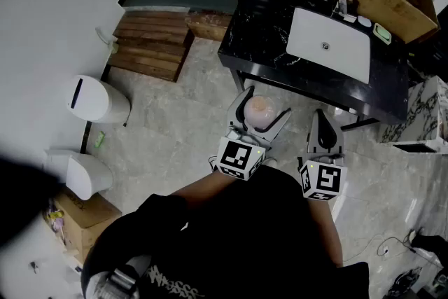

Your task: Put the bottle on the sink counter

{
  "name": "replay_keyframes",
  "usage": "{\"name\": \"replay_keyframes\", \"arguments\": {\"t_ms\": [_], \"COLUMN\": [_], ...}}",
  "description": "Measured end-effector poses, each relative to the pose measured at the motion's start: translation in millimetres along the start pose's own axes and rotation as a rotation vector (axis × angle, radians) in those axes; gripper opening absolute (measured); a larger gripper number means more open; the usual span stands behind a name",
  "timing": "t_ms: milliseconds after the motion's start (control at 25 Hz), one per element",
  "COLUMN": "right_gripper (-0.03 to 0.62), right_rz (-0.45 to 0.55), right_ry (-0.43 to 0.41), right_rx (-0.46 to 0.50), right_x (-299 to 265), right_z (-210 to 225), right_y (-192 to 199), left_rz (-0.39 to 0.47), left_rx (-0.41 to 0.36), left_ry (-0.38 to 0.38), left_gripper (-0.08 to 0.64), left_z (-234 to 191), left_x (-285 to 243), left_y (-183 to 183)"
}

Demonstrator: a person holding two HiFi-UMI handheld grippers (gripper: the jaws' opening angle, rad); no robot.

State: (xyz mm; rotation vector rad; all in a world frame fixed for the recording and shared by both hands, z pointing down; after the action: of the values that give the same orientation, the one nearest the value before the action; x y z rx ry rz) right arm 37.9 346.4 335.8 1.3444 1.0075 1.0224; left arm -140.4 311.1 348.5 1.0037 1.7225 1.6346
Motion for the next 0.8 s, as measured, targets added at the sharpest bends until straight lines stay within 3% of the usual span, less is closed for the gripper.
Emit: {"name": "replay_keyframes", "arguments": {"t_ms": [400,800], "right_gripper": [0.037,0.04], "right_rz": [0.001,0.063], "right_ry": [-0.003,0.029], "right_rx": [-0.008,-0.103], "right_x": [7.7,13.3], "right_z": [5.7,27.8], "right_y": [2.2,1.4], "left_rz": [-0.003,-0.003], "left_rx": [-0.008,-0.028], "left_ry": [-0.009,-0.03], "left_gripper": [0.403,0.403], "left_z": [4.9,8.7], "left_x": [-0.3,-6.3], "left_y": [0.7,-2.1]}}
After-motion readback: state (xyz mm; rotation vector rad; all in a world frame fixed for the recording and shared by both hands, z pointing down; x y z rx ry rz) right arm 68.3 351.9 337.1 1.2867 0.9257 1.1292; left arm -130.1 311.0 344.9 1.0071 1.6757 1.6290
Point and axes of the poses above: the fingertips, and each gripper's own axes: x backward along the fingers, z to its right, y out of its underside, the point moved 8 cm from there along x, backward along the fingers, and after that the axes turned 8 degrees about z, right-handed, at the moved point
